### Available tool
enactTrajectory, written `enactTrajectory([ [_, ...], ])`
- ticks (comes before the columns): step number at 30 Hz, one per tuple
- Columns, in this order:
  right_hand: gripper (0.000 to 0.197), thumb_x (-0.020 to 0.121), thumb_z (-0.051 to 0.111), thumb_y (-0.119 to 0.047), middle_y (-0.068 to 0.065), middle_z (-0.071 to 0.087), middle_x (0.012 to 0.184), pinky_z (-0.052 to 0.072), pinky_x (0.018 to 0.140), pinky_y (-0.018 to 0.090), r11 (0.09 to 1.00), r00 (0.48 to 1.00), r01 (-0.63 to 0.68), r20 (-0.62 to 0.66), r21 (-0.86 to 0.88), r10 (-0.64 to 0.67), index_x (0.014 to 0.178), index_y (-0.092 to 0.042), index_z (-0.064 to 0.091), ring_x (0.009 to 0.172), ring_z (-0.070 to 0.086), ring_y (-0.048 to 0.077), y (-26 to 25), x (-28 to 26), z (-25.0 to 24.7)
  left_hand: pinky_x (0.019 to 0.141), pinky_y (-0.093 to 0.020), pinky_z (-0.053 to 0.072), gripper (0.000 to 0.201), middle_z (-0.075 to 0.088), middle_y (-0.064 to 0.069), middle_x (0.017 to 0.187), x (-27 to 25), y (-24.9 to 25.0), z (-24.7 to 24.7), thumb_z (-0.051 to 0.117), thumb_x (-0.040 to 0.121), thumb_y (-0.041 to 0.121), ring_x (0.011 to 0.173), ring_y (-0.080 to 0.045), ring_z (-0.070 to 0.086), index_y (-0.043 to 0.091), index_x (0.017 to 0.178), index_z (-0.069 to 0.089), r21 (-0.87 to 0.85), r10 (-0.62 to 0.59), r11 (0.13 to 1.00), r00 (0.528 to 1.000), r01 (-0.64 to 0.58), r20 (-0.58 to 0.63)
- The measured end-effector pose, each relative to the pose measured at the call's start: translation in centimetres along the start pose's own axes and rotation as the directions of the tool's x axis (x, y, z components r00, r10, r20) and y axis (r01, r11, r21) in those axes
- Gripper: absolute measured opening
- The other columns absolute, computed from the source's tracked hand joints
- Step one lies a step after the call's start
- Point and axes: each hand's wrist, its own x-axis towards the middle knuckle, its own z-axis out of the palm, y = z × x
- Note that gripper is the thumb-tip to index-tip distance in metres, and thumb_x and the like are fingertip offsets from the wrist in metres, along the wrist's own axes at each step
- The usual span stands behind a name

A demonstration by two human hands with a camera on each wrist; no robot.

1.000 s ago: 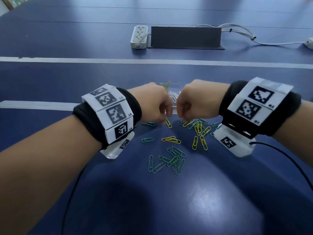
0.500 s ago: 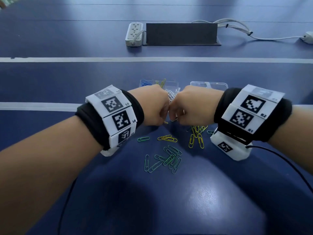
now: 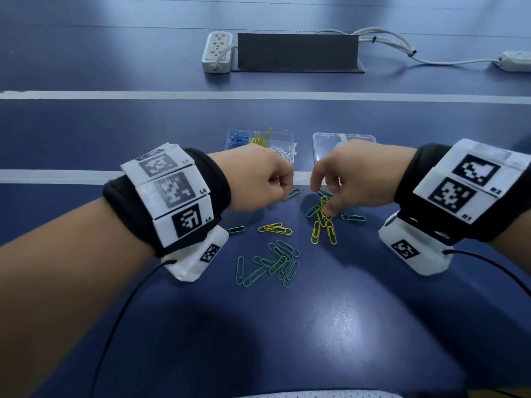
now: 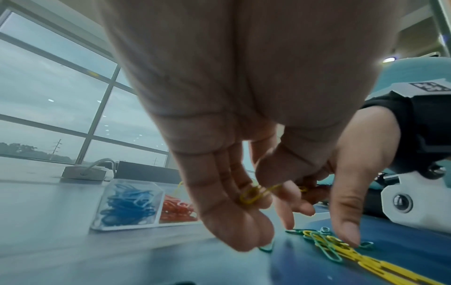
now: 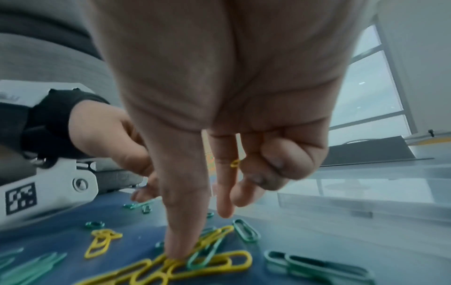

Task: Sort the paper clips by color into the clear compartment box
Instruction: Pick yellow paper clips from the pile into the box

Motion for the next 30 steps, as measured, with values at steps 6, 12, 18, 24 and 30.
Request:
enactTrajectory([
  [6, 0.025, 0.070, 0.075, -0.041, -0.011, 0.054, 0.067, 0.036, 0.062, 0.026, 1.000, 1.000, 0.021, -0.011, -0.003, -0.021, 0.087, -0.024, 0.067, 0.068, 0.050, 0.015, -0.2, 0.7, 0.6, 0.059, -0.025, 0.037, 0.012, 0.049, 0.006, 0.063, -0.3, 0.4, 0.6, 0.055, 0.079, 0.026, 0.063, -0.011, 0.047, 0.023, 0.071, 0.048, 0.031, -0.053, 0.998, 0.995, 0.050, 0.081],
  [12, 0.009, 0.076, 0.072, -0.033, -0.012, 0.062, 0.064, 0.047, 0.068, 0.022, 0.987, 0.996, 0.069, -0.060, 0.144, -0.060, 0.083, -0.028, 0.071, 0.063, 0.056, 0.002, -0.1, 0.8, 0.4, 0.065, -0.023, 0.035, 0.032, 0.045, 0.010, 0.071, -0.3, 0.0, 1.2, 0.075, 0.070, 0.045, 0.073, -0.014, 0.047, 0.026, 0.093, 0.064, 0.216, -0.061, 0.976, 0.985, 0.026, 0.159],
  [18, 0.014, 0.082, 0.062, -0.023, -0.017, 0.055, 0.056, 0.036, 0.055, 0.000, 0.975, 0.987, 0.077, -0.153, 0.209, -0.046, 0.088, -0.031, 0.073, 0.058, 0.054, -0.010, 0.1, 0.2, 0.0, 0.049, -0.015, 0.030, 0.015, 0.045, 0.010, 0.059, -0.3, 0.2, 1.1, 0.072, 0.076, 0.034, 0.055, -0.003, 0.041, 0.023, 0.086, 0.070, 0.225, -0.021, 0.974, 0.988, -0.015, 0.154],
  [24, 0.031, 0.084, 0.046, -0.009, -0.003, 0.072, 0.081, 0.047, 0.074, 0.027, 0.972, 0.998, 0.001, -0.064, 0.235, 0.014, 0.086, -0.031, 0.068, 0.063, 0.053, 0.003, 0.6, -0.8, -0.1, 0.061, -0.021, 0.039, 0.011, 0.049, 0.007, 0.058, -0.7, 0.2, 0.9, 0.059, 0.078, 0.030, 0.055, -0.004, 0.044, 0.022, 0.072, 0.061, 0.187, -0.026, 0.982, 0.996, 0.009, 0.090],
  [30, 0.032, 0.089, 0.038, -0.014, -0.010, 0.048, 0.061, 0.033, 0.058, 0.025, 0.982, 0.996, -0.037, -0.078, 0.188, 0.053, 0.061, -0.028, 0.043, 0.064, 0.043, 0.009, 0.4, -0.9, 0.5, 0.057, -0.021, 0.036, 0.012, 0.046, 0.006, 0.062, -0.4, 0.8, 0.7, 0.058, 0.079, 0.025, 0.057, -0.006, 0.041, 0.018, 0.075, 0.048, 0.078, -0.021, 0.997, 0.999, 0.018, 0.029],
])
